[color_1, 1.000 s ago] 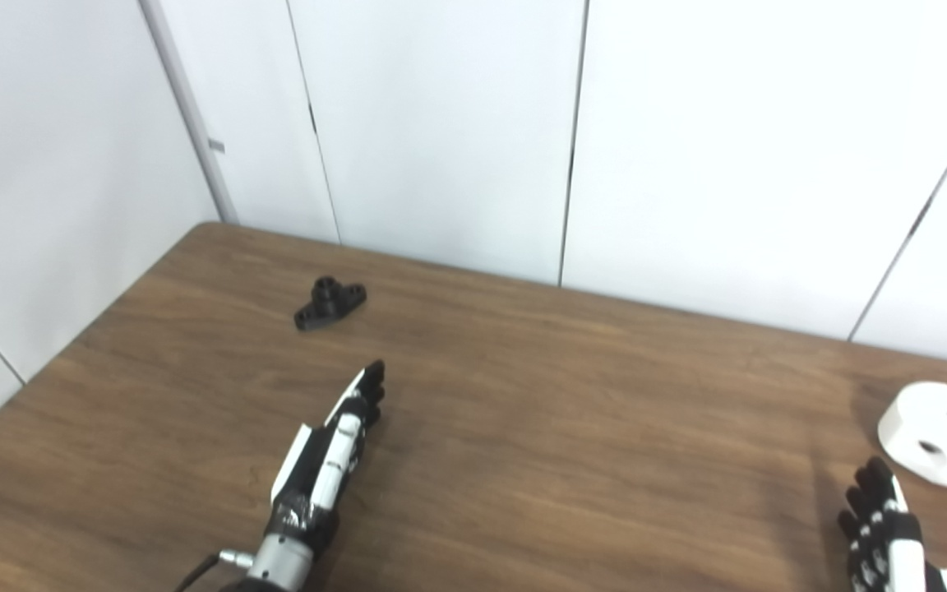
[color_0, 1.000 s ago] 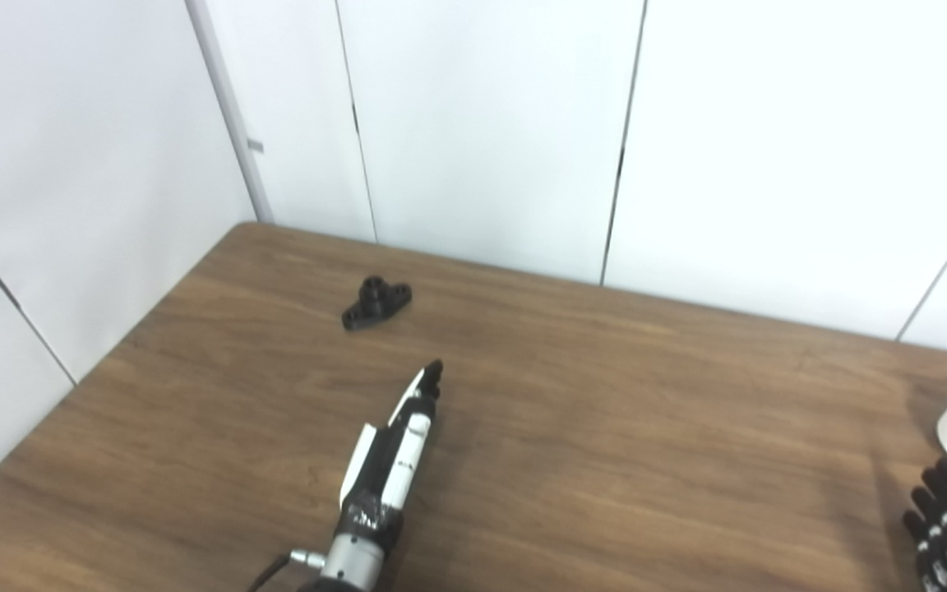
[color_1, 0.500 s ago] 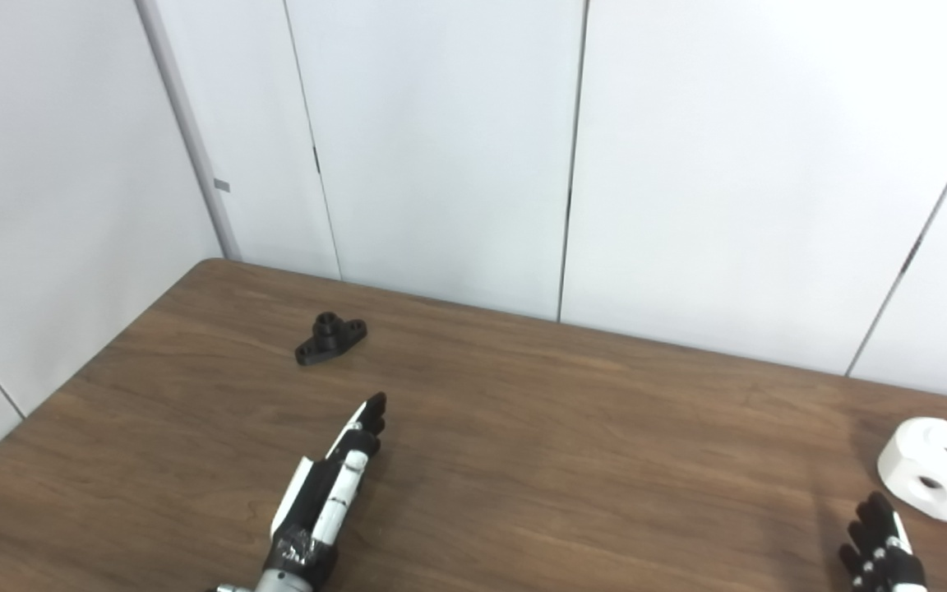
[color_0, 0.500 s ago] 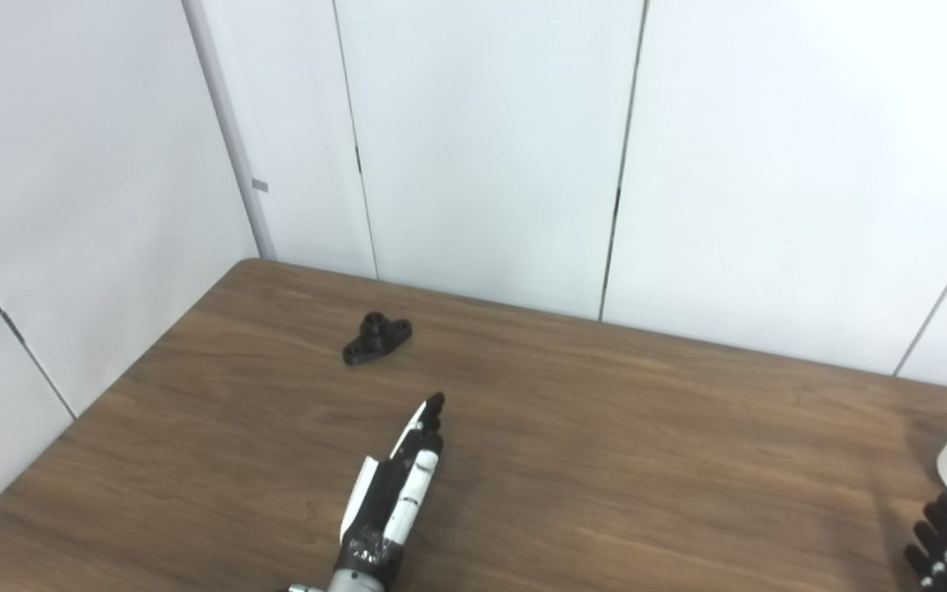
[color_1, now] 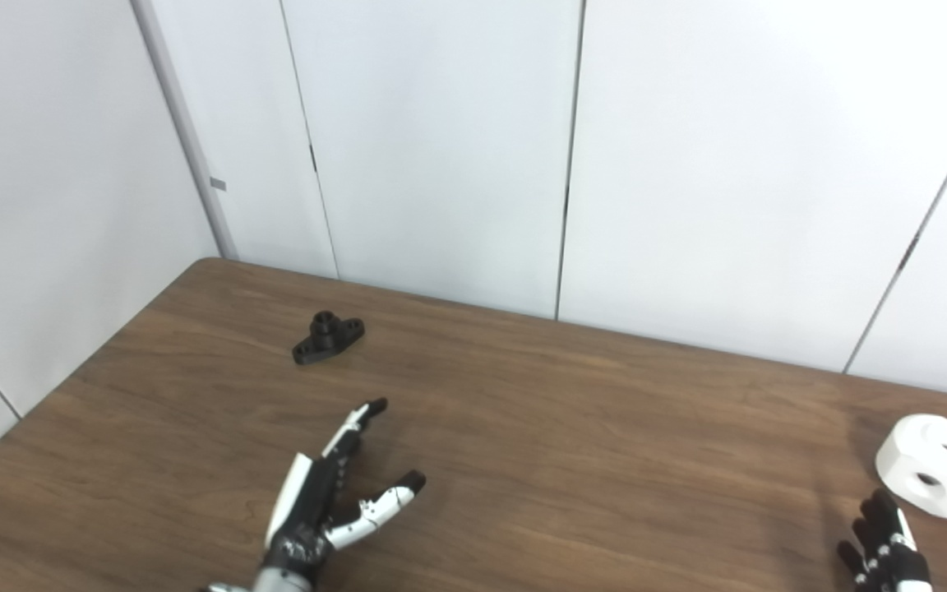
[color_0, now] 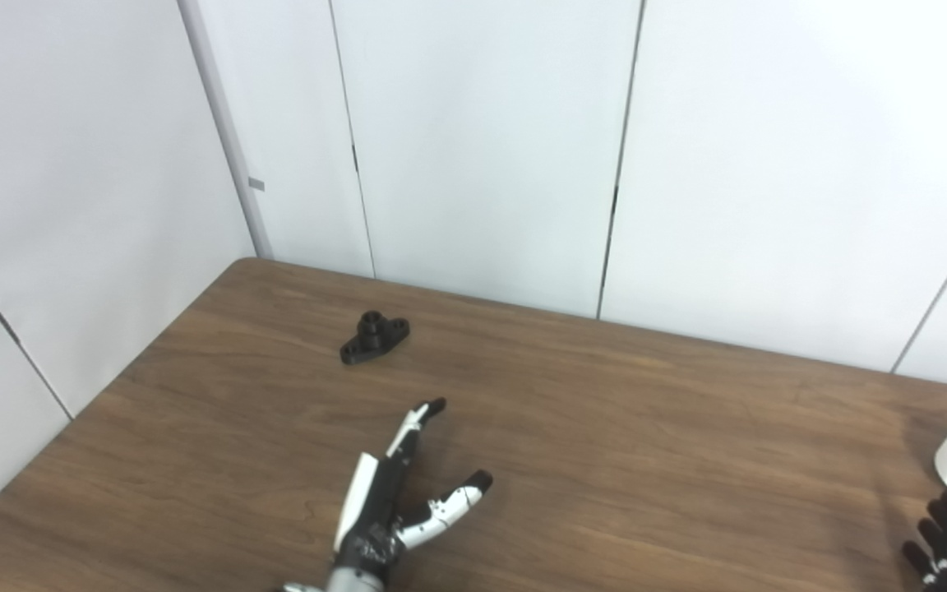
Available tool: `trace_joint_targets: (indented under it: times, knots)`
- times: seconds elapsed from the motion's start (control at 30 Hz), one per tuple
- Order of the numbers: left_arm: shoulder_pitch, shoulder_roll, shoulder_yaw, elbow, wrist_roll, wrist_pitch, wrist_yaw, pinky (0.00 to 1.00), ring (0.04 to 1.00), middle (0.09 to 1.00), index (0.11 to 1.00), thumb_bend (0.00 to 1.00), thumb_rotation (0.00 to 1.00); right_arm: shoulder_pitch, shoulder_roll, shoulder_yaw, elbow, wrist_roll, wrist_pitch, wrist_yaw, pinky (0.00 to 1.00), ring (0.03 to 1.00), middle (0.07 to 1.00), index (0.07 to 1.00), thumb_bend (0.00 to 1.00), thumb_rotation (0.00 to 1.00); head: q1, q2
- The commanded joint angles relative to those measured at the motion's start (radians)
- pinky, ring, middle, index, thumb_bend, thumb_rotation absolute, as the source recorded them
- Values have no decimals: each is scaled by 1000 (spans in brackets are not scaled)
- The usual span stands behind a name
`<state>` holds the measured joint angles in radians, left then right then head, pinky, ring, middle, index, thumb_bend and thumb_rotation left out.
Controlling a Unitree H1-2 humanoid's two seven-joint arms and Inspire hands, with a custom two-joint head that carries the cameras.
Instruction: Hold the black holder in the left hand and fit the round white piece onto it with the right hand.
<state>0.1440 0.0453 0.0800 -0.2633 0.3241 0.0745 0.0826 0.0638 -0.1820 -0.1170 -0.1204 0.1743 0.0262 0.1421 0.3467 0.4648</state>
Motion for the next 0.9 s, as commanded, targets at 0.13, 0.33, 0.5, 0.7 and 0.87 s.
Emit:
trace_joint_targets:
  times: [0.13,0.33,0.5,0.7,0.87]
  knots:
    - [-103,124,49,-64,152,123,11,1000,1000,999,909,856,350,-8,0,0,-15,1,10,-6,1000,1000,1000,1000,617,1000,-4,7]
    - [-174,193,60,-28,254,191,26,1000,1000,989,868,899,350,-11,7,2,-16,-4,11,-13,1000,1000,1000,1000,625,1000,-8,11]
    - [-236,234,79,37,298,228,40,1000,1000,982,838,909,354,-13,8,2,-10,-5,-3,-12,1000,1000,1000,1000,592,1000,-8,11]
    - [-302,273,98,124,302,261,69,1000,1000,972,813,912,350,-13,12,2,-9,-11,-6,-16,1000,1000,1000,1000,606,1000,-9,11]
    - [-356,302,94,210,310,282,96,1000,1000,971,808,889,337,-11,15,1,-11,-3,-13,-14,1000,1000,1000,1000,601,1000,-10,13]
